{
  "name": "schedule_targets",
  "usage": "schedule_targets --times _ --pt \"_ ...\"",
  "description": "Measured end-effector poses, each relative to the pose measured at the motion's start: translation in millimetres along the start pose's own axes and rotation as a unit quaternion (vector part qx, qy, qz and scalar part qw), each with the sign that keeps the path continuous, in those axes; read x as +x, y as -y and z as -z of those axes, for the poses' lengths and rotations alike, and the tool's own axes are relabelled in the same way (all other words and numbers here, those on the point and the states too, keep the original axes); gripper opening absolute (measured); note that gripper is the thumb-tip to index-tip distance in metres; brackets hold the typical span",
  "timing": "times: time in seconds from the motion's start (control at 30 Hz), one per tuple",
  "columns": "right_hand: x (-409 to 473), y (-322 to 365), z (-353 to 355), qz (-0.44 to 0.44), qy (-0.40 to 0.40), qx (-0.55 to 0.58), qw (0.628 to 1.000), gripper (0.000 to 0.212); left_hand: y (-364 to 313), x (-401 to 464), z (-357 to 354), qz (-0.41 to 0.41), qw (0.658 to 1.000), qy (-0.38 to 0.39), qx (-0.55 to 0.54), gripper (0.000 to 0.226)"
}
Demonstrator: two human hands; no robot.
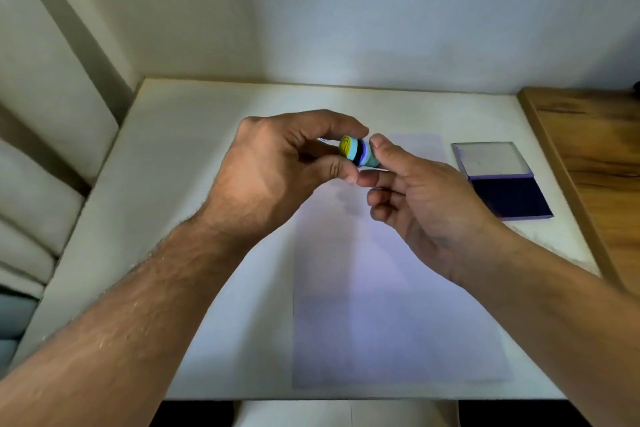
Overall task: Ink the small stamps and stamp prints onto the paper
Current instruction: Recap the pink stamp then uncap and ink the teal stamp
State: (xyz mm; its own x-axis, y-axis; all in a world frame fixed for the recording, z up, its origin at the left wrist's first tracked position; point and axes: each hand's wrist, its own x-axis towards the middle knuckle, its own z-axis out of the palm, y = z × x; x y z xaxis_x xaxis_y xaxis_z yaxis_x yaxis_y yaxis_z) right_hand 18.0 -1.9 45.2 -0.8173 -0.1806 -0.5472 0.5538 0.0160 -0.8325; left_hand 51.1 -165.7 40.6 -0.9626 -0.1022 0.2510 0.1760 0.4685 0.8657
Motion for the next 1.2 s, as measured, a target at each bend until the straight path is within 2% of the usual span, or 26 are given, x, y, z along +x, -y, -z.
schedule_targets --times 0.13,0.33,0.5,0.6,0.7,0.77,0.87,0.93,1.0,1.1,1.2 --pt "5 1 6 -0.016 0.049 0.11 0.993 0.028 -1 2 -7 0.007 1.0 0.0 0.0 0.03" --pt "11 0 13 -0.039 0.064 0.16 0.984 0.029 -3 6 -13 0.042 0.999 0.001 -0.034 0.035" --pt "11 -6 16 -0.062 0.077 0.228 0.969 0.016 -5 7 -3 0.084 0.991 -0.009 -0.109 0.035" --pt "11 -7 16 -0.055 0.09 0.245 0.964 0.03 -5 5 7 0.117 0.986 -0.023 -0.116 0.033" --pt "11 -6 11 -0.047 0.103 0.253 0.961 0.019 -1 2 18 0.146 0.981 -0.05 -0.114 0.034" --pt "10 -7 8 -0.047 0.112 0.257 0.959 0.016 4 0 25 0.166 0.979 -0.074 -0.087 0.036" --pt "8 -9 2 -0.048 0.127 0.249 0.959 0.017 18 -4 41 0.202 0.975 -0.092 0.003 0.028" --pt "8 -9 -2 -0.047 0.13 0.242 0.96 0.018 25 -8 50 0.218 0.969 -0.087 0.076 0.035" --pt "7 -10 -7 -0.045 0.134 0.238 0.961 0.018 28 -11 56 0.232 0.96 -0.072 0.142 0.038" --pt "7 -11 -13 -0.043 0.14 0.238 0.96 0.02 30 -17 56 0.267 0.932 -0.031 0.242 0.03" --pt "7 -12 -19 -0.045 0.147 0.236 0.959 0.023 33 -17 51 0.305 0.907 0.016 0.292 0.026"
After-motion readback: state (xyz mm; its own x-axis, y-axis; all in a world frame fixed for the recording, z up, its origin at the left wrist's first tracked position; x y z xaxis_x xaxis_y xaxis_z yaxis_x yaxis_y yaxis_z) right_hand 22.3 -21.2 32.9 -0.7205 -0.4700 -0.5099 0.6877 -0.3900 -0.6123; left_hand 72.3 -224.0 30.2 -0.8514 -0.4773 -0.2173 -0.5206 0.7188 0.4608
